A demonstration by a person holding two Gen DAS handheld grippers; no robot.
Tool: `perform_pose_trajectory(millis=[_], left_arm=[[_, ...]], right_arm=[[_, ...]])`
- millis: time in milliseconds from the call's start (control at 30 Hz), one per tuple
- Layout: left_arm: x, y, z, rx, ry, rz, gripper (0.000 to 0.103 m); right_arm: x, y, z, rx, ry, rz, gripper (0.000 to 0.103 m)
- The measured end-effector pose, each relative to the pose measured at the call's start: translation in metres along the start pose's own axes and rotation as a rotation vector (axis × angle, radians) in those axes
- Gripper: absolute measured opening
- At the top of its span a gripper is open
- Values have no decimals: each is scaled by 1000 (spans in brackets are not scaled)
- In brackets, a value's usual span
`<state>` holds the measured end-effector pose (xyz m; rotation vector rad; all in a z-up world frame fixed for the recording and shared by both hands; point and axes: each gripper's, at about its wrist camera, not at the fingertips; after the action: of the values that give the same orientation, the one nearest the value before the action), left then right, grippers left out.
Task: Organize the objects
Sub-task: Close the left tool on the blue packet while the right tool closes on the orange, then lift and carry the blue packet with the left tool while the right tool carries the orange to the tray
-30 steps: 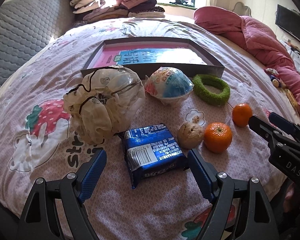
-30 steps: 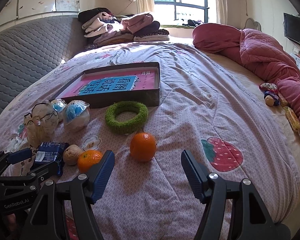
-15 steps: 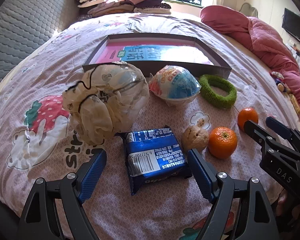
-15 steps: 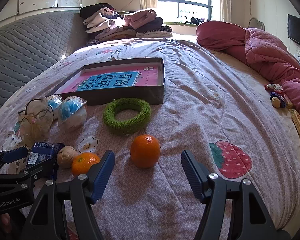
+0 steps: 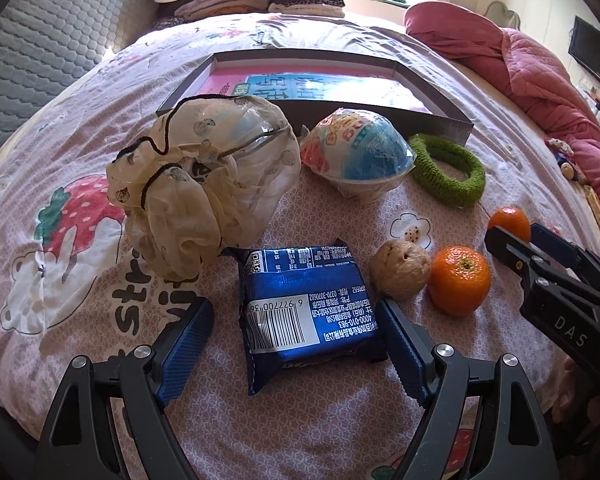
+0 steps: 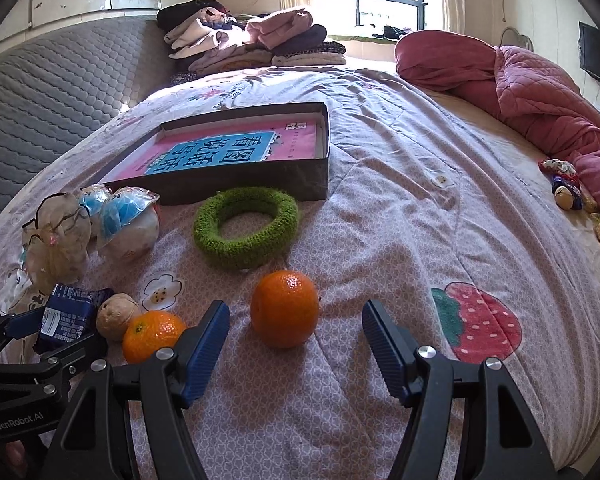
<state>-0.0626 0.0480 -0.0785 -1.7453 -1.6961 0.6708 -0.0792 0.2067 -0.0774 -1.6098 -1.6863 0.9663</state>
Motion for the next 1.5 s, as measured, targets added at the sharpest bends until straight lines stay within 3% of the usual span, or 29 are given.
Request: perform_pose_trajectory(millis=[133,300,533,1167,1500], left_arm=[[-1,-1,2,-4,1,-12,84],[0,-2,5,-7,-5,-12,82],[0,-2,1,6,34,-9,66],[0,-2,-13,32,79,4,63],[2,-11,-35,110,59,22,63]], right_arm=[[-3,-3,4,6,-10,-8,67],[-9,0,7,-6,-22,-30,52],[-12,3,7,0,-17,-56,35],[-15,4,-5,45,-59,-54,34],[-18,-3,-17,95,-77,-61,34]])
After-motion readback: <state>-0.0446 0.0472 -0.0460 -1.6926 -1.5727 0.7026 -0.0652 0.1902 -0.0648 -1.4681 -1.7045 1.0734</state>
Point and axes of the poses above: each gripper's, at about its wrist camera, not at the fingertips, and z roughly the way its jaws point, x to its right, y to its underside, and after that the axes turned 13 degrees about x, right-handed
